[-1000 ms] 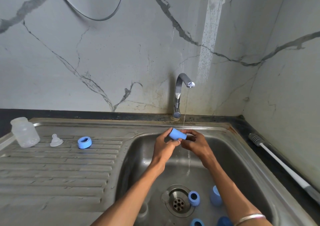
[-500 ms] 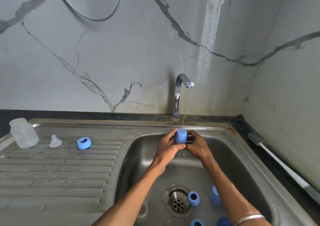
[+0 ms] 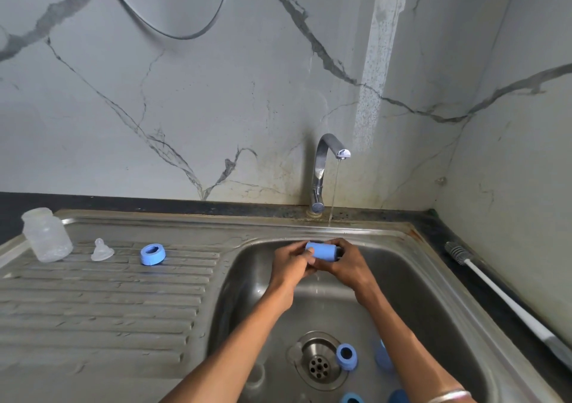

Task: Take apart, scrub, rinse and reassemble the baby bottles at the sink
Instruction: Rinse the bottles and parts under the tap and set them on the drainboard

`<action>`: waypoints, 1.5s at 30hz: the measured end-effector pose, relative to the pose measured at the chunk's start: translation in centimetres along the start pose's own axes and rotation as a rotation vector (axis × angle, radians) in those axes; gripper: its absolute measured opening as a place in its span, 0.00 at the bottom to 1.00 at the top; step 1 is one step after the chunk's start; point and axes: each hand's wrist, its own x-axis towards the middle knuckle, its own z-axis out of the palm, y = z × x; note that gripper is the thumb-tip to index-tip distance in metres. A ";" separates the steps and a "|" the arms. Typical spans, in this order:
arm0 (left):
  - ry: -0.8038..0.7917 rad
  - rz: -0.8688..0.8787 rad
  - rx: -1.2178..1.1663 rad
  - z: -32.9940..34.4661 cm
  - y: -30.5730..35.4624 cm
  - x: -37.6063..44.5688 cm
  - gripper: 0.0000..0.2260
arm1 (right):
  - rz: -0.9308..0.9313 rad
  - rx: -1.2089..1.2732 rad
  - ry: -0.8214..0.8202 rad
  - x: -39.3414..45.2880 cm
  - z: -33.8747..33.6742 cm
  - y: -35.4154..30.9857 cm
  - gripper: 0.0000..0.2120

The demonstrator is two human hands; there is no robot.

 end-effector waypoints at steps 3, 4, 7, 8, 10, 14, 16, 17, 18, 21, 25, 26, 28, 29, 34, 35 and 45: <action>0.031 0.084 0.098 -0.3 -0.1 0.2 0.18 | 0.012 -0.053 -0.017 -0.4 0.1 0.0 0.23; 0.038 0.127 0.167 -0.4 -0.1 0.3 0.20 | 0.013 -0.067 -0.026 -0.6 0.2 0.1 0.22; 0.024 0.263 0.370 -0.4 -0.2 0.0 0.23 | 0.017 -0.078 -0.035 -0.9 0.3 -0.1 0.21; 0.019 0.302 0.418 -0.4 -0.1 -0.3 0.23 | 0.019 -0.068 -0.038 -1.0 0.2 -0.2 0.22; 0.009 0.338 0.457 -0.4 0.0 -0.6 0.23 | 0.041 -0.004 -0.050 -1.3 0.0 -0.2 0.22; 0.016 0.214 0.270 -1.1 0.4 -1.3 0.18 | 0.048 0.213 -0.075 -2.2 -0.6 -0.7 0.22; -0.018 0.089 0.176 -1.8 0.8 -1.8 0.14 | 0.008 0.256 -0.071 -2.8 -0.5 -1.3 0.20; -0.039 0.043 0.143 -2.3 1.0 -2.1 0.13 | -0.007 0.268 -0.060 -3.1 -0.4 -1.7 0.19; -0.041 0.025 0.127 -2.9 1.3 -2.5 0.13 | -0.026 0.258 -0.049 -3.4 0.1 -2.2 0.19; -0.022 0.083 0.209 -5.1 2.1 -3.6 0.14 | -0.085 0.206 -0.013 -4.2 1.7 -4.6 0.20; 0.062 0.228 0.349 -9.2 3.4 -5.3 0.12 | -0.185 0.120 -0.030 -5.0 4.8 -8.1 0.21; 0.104 0.252 0.373 -10.8 3.8 -5.6 0.12 | -0.213 0.096 -0.047 -5.2 5.9 -9.1 0.22; 0.192 0.306 0.458 -13.9 4.5 -6.2 0.13 | -0.252 0.047 -0.078 -5.2 8.0 -10.6 0.23; 0.221 0.325 0.511 -15.5 4.8 -6.4 0.14 | -0.263 0.026 -0.091 -5.3 9.0 -11.3 0.23; 0.327 0.339 0.831 -22.5 5.7 -8.5 0.17 | -0.298 -0.065 -0.139 -4.5 14.4 -13.4 0.20; 0.337 0.338 0.916 -23.4 5.7 -8.8 0.16 | -0.297 -0.076 -0.150 -4.3 15.3 -13.5 0.19; 0.305 0.278 1.175 -27.4 6.5 -9.0 0.18 | -0.244 -0.140 -0.170 -1.9 20.0 -13.6 0.21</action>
